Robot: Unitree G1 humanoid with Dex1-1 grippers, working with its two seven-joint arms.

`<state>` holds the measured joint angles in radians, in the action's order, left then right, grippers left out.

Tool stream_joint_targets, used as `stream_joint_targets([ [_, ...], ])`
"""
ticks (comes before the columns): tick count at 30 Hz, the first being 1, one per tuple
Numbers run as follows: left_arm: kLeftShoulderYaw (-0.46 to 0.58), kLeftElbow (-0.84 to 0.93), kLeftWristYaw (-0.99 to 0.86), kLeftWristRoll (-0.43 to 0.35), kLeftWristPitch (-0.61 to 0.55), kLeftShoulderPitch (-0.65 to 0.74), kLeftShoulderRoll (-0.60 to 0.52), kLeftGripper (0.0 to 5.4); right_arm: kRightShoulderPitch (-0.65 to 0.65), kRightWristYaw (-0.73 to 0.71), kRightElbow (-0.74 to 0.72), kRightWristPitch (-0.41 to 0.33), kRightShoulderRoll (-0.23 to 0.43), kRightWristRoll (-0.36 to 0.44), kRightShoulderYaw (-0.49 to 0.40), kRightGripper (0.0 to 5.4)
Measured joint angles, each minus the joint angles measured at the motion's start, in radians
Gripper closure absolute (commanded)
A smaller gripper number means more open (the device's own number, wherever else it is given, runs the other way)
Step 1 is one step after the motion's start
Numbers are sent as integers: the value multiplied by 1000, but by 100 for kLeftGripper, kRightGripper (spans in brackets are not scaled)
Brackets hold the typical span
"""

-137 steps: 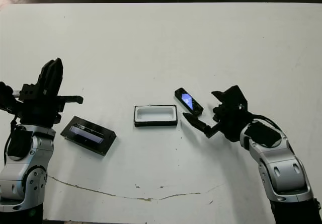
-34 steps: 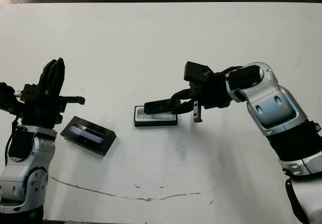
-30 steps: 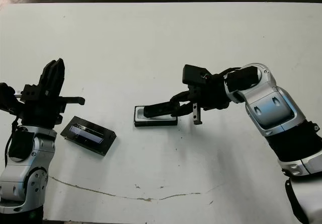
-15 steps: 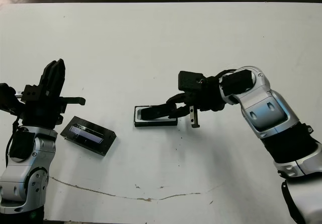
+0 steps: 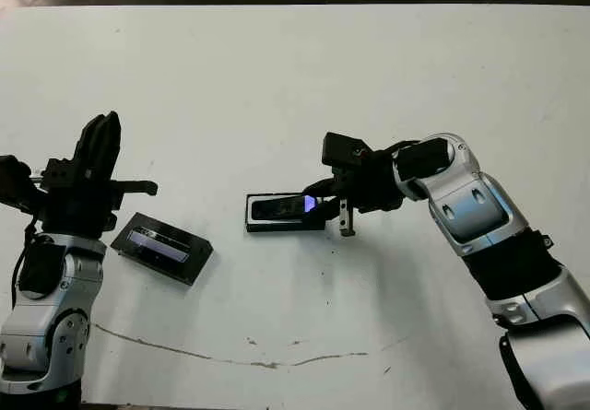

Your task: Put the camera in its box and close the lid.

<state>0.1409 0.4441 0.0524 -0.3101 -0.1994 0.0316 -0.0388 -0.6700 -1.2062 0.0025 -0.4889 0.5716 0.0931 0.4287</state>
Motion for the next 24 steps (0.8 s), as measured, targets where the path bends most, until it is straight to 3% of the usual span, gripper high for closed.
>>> stream_joint_targets([
  [2,-1,0,0,0,0,0,1,540,7,14,-14,-11,-2,0,0,539],
  [5,-2,0,0,0,0,-1,2,540,14,26,-35,-33,-4,0,-3,492],
  [12,1,1,0,-1,0,-9,2,540,14,66,-60,-17,-15,16,-62,340],
  [19,2,1,0,-2,0,-10,2,540,15,142,-136,68,-4,3,-126,189],
  [24,5,1,2,-4,0,-9,1,540,20,180,-179,63,2,34,-192,77],
])
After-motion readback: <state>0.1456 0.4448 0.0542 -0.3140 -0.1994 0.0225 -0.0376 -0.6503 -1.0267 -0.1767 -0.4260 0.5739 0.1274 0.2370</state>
